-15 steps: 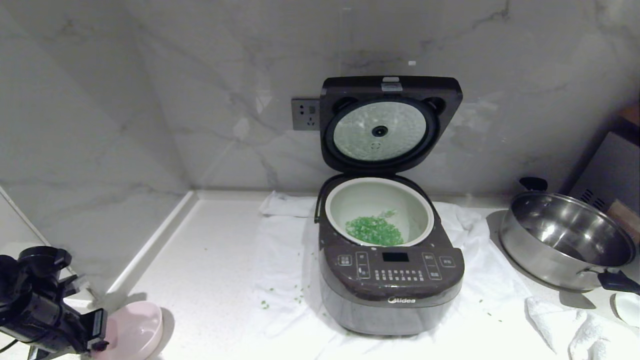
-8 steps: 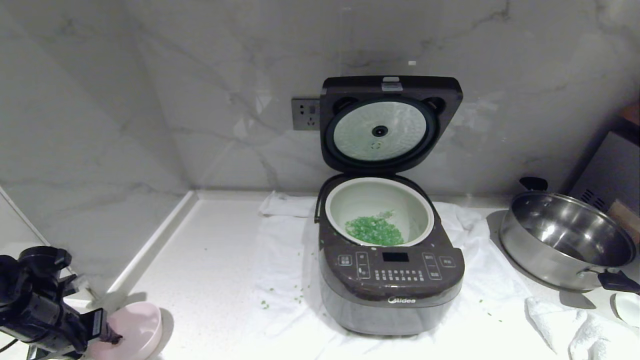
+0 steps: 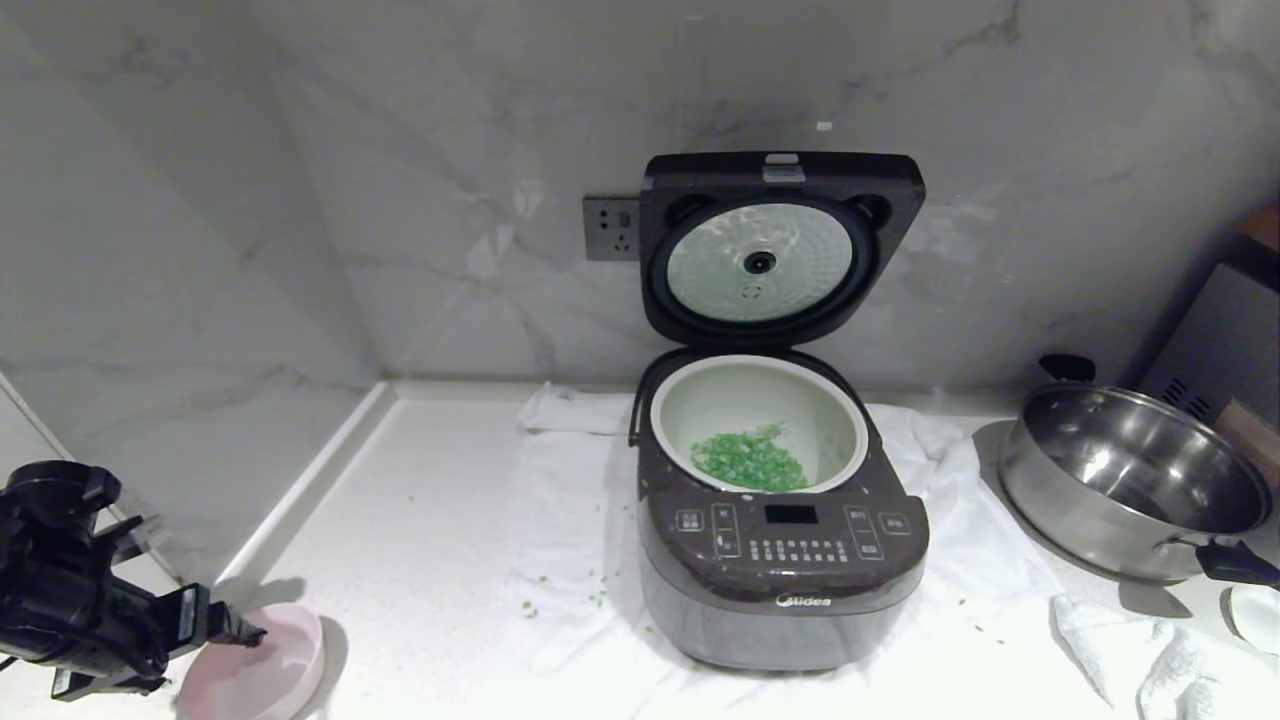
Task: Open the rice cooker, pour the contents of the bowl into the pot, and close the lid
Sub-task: Place the bowl on the table
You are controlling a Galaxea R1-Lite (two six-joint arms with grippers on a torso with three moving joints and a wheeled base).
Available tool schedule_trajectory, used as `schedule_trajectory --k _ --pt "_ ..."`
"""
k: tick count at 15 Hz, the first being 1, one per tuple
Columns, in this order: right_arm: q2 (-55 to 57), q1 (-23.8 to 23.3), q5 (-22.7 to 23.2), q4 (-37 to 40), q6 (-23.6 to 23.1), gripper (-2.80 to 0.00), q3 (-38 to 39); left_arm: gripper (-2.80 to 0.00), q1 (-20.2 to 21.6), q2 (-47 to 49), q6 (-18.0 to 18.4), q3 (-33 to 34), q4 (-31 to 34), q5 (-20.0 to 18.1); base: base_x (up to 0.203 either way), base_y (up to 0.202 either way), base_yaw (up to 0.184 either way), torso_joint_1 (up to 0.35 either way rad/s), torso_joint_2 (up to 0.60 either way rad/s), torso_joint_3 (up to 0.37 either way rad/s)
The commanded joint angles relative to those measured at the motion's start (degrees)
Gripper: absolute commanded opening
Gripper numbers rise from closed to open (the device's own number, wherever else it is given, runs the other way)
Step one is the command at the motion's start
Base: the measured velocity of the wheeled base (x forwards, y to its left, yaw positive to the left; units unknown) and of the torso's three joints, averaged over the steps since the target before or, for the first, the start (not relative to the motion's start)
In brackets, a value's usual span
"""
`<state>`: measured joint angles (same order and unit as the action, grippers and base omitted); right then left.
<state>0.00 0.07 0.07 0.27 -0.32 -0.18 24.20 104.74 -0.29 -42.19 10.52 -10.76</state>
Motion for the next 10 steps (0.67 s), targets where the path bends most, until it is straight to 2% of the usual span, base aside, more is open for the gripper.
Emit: schedule_trajectory --k 1,6,8,10 --pt "0.0 0.0 0.0 0.0 0.0 -2.8 0.0 0.0 0.0 -2.2 -0.1 -0.3 0.8 0.0 0.0 0.0 0.0 0.0 0.0 0.0" --pt "0.0 0.0 0.0 0.0 0.0 -2.8 0.0 0.0 -0.1 -11.0 0.8 0.6 3.3 -0.5 0.0 0.0 0.0 0.0 0.0 0.0" --pt "0.0 0.0 0.0 0.0 0.0 -2.8 0.0 0.0 -0.2 -17.5 1.2 1.6 3.5 -5.4 0.0 0.0 0.0 0.0 0.0 0.0" --pt "0.0 0.0 0.0 0.0 0.0 -2.8 0.0 0.0 -0.4 -24.5 1.3 2.1 3.5 -12.6 0.0 0.0 0.0 0.0 0.0 0.0"
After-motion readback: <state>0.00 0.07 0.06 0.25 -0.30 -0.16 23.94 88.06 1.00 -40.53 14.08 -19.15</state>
